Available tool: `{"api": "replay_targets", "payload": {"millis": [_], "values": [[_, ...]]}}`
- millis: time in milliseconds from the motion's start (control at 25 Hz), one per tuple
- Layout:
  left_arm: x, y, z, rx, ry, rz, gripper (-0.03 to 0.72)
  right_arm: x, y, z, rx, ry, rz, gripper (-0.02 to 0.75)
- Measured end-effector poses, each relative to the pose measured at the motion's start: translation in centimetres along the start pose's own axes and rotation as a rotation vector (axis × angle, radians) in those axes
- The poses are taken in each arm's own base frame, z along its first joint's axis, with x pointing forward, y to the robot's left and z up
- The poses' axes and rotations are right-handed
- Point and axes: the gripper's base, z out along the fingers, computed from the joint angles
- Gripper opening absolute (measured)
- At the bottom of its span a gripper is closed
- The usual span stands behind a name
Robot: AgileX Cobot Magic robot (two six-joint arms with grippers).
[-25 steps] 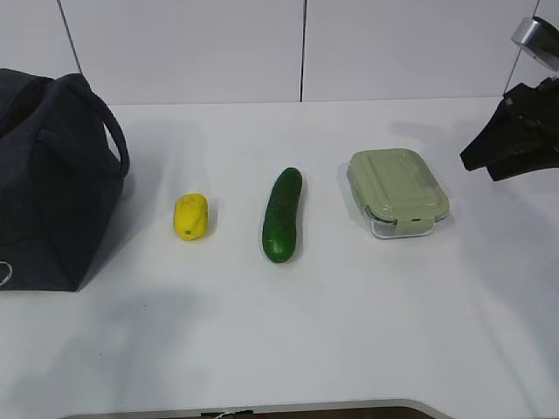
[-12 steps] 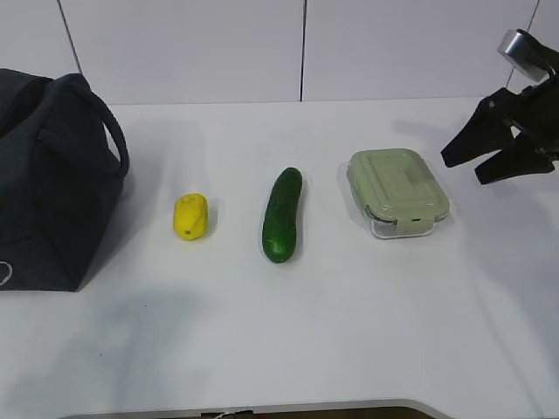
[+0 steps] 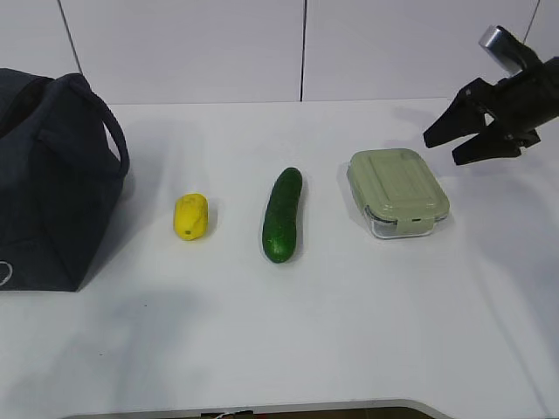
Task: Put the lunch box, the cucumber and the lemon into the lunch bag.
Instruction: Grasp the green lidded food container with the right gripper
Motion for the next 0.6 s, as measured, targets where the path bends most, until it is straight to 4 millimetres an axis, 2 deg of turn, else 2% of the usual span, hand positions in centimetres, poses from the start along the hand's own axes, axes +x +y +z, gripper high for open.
{"api": "replay_targets", "payload": {"millis": [280,600], "values": [[0.0,0.0,0.0,0.000,0.000,0.000,0.431,0.4,-2.2,2.4,-0.021,0.037,0.045,0.595],[0.0,0.0,0.0,0.000,0.000,0.000,0.431,0.7,-3.3,4.0,-0.057,0.048,0.078,0.594]]}}
